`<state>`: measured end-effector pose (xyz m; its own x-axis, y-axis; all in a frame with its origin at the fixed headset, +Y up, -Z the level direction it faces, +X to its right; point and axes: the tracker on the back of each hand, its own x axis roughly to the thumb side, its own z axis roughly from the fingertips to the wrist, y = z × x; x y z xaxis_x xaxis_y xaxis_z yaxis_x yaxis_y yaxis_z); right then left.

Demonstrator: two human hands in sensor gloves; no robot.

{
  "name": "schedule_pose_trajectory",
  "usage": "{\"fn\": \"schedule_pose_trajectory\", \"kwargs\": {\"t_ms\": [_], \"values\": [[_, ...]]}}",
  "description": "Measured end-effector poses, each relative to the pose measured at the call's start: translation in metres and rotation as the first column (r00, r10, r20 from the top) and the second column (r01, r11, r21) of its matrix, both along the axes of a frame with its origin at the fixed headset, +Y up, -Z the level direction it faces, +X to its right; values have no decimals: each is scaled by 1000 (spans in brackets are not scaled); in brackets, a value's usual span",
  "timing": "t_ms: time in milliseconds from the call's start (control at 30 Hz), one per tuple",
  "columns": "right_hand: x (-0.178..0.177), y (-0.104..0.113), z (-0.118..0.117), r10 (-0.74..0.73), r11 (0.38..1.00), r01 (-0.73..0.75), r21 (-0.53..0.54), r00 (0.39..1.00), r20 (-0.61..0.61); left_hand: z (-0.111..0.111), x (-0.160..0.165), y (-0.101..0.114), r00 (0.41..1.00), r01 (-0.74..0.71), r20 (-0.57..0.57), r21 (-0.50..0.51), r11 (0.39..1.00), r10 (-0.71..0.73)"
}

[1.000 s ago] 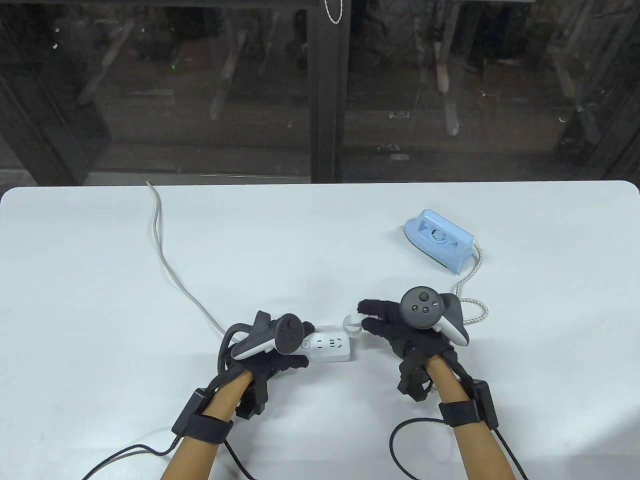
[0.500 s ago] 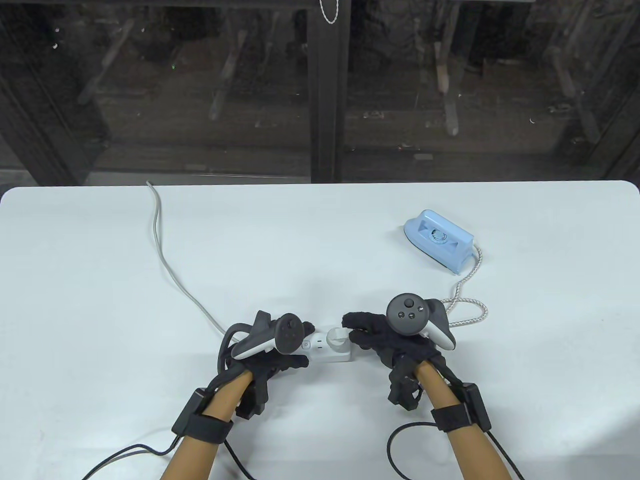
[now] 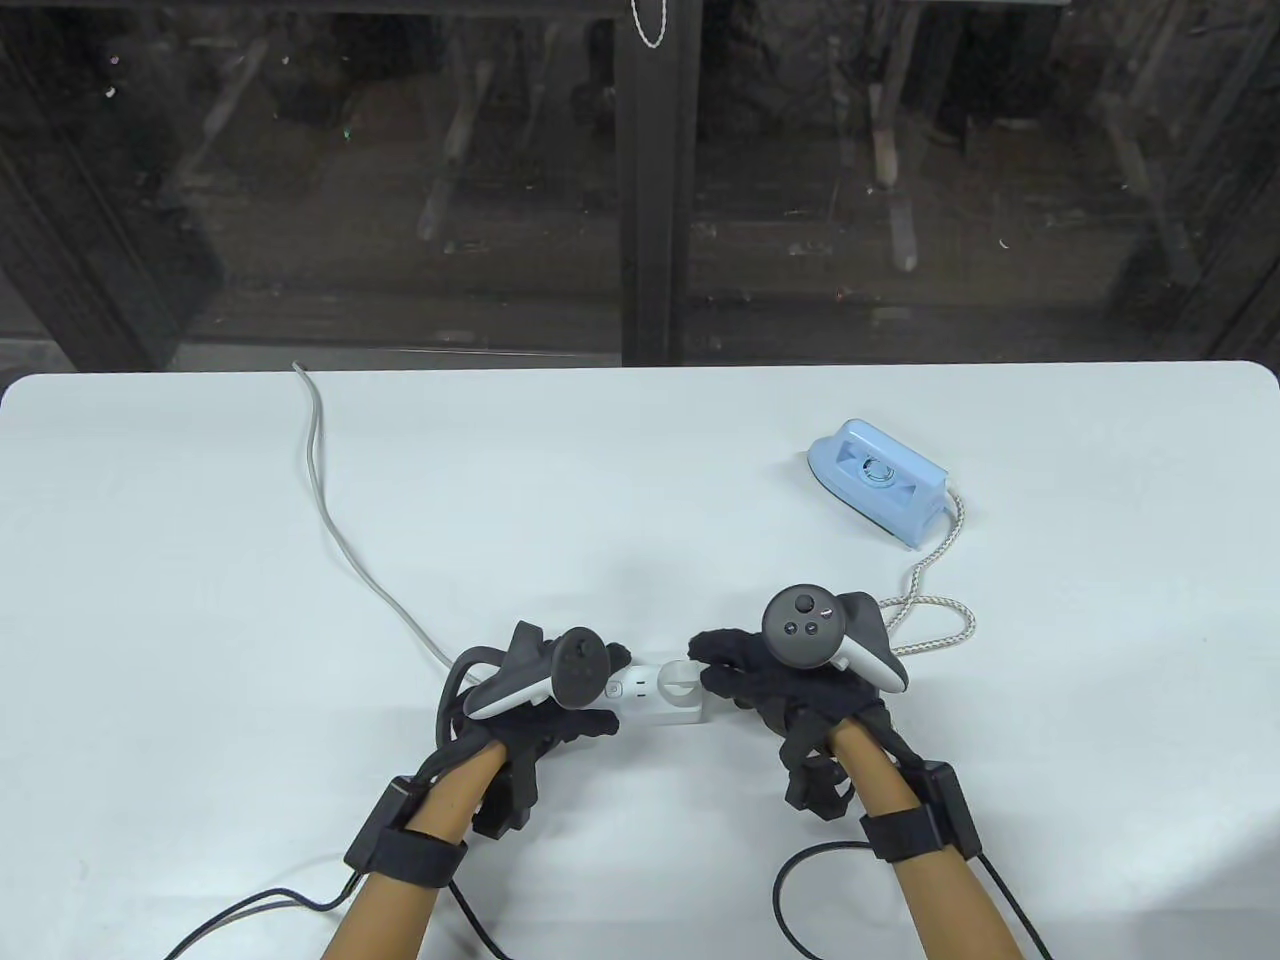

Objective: Plug the electric iron into the power strip

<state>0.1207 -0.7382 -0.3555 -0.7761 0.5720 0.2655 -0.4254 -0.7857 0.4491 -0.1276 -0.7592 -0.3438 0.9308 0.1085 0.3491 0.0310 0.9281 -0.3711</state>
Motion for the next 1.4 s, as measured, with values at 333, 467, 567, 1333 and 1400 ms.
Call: {"fn": "schedule_pose_trajectory", "kwargs": {"t_ms": [333, 467, 567, 1333, 1400], "values": [[-10, 0, 2, 147, 989, -147, 5, 989, 9, 2, 3, 0, 1000, 6, 2, -1, 1000, -6], [-10, -1, 3, 149, 989, -149, 3, 989, 17, 3, 3, -1, 1000, 12, -2, 1, 1000, -12], [-10, -1, 3, 137, 990, -137, -14, 990, 24, 3, 3, -1, 1000, 20, -1, 5, 1000, -20], [58, 41, 7, 312, 831, -412, 373, 901, 302, 1, -52, 34, 964, 63, -264, 195, 979, -9], [67, 38, 6, 378, 794, -489, 362, 863, 337, 0, -59, 30, 956, 95, -287, 134, 986, -53]]}}
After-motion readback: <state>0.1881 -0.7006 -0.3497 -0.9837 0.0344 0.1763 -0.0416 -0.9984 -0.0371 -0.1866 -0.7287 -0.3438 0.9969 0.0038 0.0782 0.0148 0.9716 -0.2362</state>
